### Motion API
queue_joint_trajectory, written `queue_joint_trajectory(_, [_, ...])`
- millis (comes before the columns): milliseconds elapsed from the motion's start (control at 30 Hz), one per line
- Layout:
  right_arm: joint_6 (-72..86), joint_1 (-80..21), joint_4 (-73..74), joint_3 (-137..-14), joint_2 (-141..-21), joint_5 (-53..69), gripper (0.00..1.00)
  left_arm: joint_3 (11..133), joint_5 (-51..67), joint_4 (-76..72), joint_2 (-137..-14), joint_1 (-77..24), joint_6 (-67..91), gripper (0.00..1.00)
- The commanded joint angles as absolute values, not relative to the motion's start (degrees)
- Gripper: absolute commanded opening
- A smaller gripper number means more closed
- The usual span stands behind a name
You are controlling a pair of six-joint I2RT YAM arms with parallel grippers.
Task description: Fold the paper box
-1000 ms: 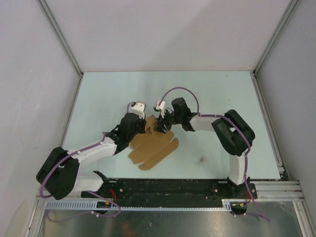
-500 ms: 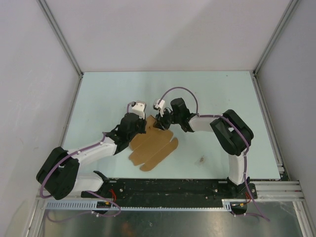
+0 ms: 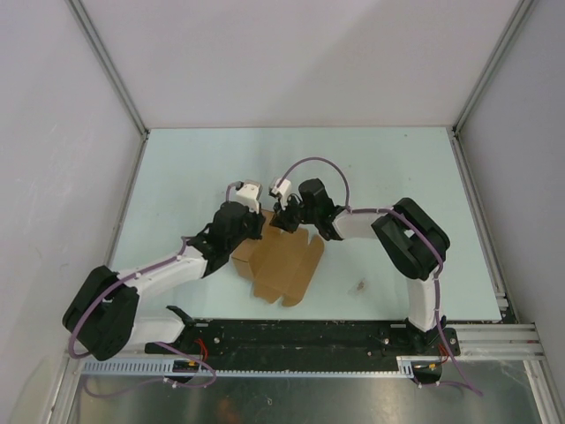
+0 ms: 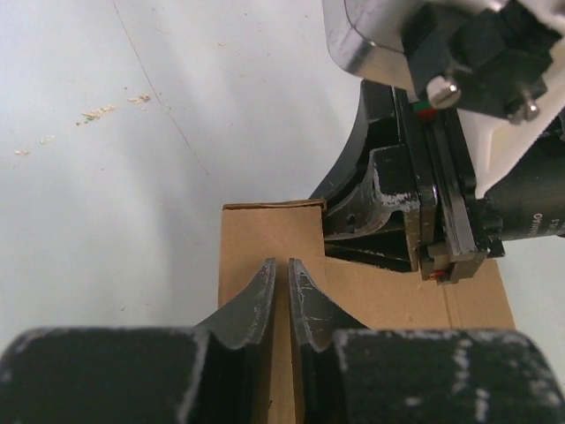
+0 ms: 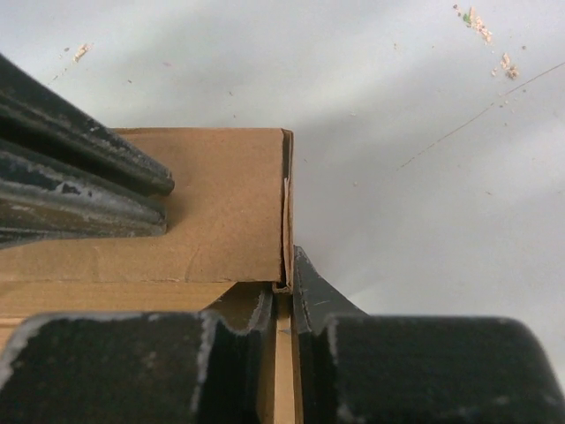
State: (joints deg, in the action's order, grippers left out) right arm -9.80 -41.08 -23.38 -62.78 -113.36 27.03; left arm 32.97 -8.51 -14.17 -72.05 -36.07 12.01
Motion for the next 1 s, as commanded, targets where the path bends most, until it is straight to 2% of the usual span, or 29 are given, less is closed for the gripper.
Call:
queue_joint_trajectory(0, [-8.52,-41.4,-26.9,-64.86,-113.47,26.02,0.0,32.08,-6.68,-14.24,-69.44,-35.86,12.39,0.15])
queue_joint_trajectory(400, [-13.09,-41.57,-20.84,-64.86,-109.87,24.87,0.0,32.26,-10.28,-11.95,-65.75,-35.86,12.39,0.16])
queue_joint_trajectory(467, [-14.15,-41.57,-19.26,-64.86,-109.25,24.96,0.21,32.08,-10.98,-11.43,-64.78,-35.86,12.22,0.17])
queue_joint_trajectory(500, [-14.15,-41.57,-18.9,-64.86,-108.64,25.13,0.28,31.91,-11.6,-11.34,-64.43,-35.86,12.22,0.17])
queue_joint_trajectory(633, [-15.03,-41.13,-16.09,-64.86,-106.18,25.75,0.46,31.73,-12.3,-10.28,-63.99,-35.86,12.39,0.17])
queue_joint_trajectory(833, [-14.33,-39.82,-9.76,-64.69,-99.16,25.84,0.5,31.29,-11.52,-8.88,-61.0,-35.86,13.45,0.16])
queue_joint_trajectory(967, [-9.59,-39.55,-5.29,-62.76,-92.65,18.75,0.51,32.51,-8.36,-7.12,-57.84,-35.86,13.71,0.17])
